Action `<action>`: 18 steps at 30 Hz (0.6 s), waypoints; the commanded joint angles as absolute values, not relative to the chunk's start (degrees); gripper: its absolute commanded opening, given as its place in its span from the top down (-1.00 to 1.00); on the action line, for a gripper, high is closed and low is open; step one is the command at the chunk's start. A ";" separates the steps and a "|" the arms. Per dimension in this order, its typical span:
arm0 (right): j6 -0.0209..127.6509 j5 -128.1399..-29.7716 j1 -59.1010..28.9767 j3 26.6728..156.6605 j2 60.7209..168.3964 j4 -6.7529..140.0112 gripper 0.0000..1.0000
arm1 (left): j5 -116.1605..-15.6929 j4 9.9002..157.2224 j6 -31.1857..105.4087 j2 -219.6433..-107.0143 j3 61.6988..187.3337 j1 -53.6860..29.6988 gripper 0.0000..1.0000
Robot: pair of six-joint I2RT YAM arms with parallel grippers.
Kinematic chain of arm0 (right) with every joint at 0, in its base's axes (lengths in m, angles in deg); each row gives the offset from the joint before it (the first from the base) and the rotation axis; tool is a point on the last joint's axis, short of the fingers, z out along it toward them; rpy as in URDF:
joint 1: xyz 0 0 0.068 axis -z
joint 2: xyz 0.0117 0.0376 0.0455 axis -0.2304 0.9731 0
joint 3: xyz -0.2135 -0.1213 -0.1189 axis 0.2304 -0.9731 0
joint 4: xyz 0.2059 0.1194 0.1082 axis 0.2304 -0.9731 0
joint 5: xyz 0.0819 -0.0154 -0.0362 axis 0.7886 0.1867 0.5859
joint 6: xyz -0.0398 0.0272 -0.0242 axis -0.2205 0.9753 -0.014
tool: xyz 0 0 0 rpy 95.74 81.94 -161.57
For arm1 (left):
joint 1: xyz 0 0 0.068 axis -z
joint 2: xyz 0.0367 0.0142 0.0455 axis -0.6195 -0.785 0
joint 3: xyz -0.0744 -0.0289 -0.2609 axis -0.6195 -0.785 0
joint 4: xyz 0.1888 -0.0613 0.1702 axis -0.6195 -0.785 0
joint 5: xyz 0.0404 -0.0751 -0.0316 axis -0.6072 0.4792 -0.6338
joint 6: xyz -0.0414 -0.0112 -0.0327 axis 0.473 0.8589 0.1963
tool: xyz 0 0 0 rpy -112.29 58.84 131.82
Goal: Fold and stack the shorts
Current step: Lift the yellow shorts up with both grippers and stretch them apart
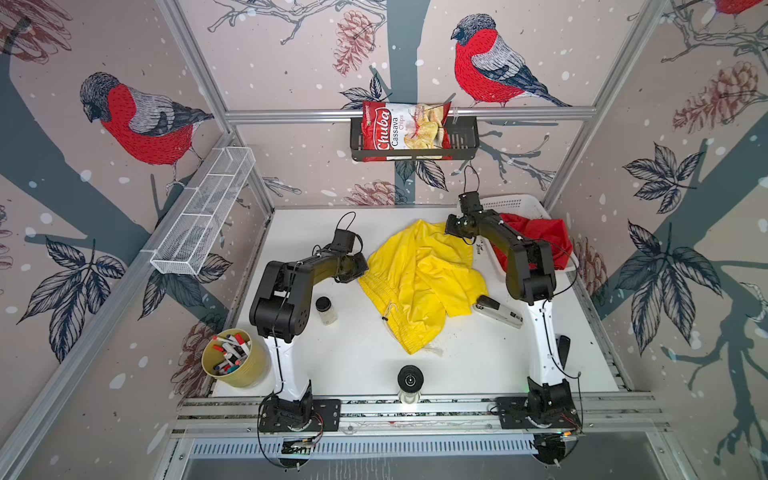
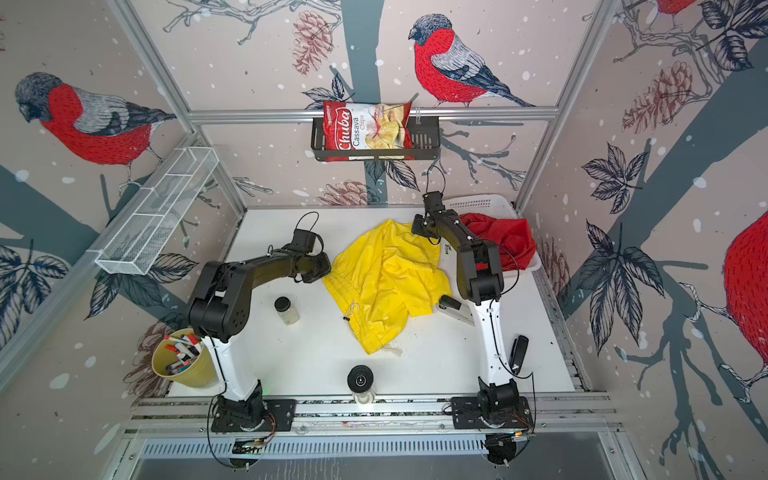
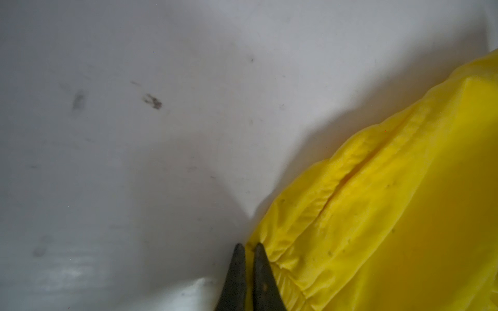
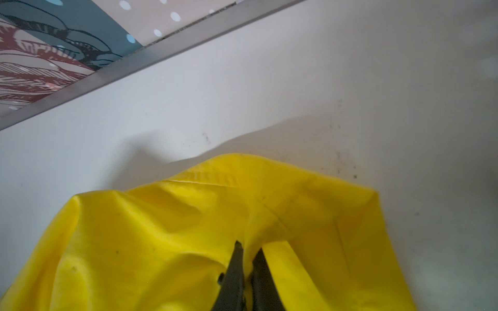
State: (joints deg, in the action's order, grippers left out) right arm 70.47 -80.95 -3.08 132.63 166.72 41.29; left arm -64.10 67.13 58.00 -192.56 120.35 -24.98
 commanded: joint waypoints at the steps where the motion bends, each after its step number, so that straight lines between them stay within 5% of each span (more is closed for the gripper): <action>1: 69.58 -80.46 -3.44 132.78 163.64 43.33 0.99 | -64.50 60.40 57.14 -192.69 121.31 -25.92 1.00; 18: 66.86 -89.45 -0.70 105.75 123.07 56.70 1.00 | -69.97 54.80 50.76 -173.84 132.96 -36.08 1.00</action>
State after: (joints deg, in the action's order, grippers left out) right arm 67.26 -84.49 -1.40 109.37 127.92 48.81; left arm -66.35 57.85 52.89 -175.05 130.80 -35.39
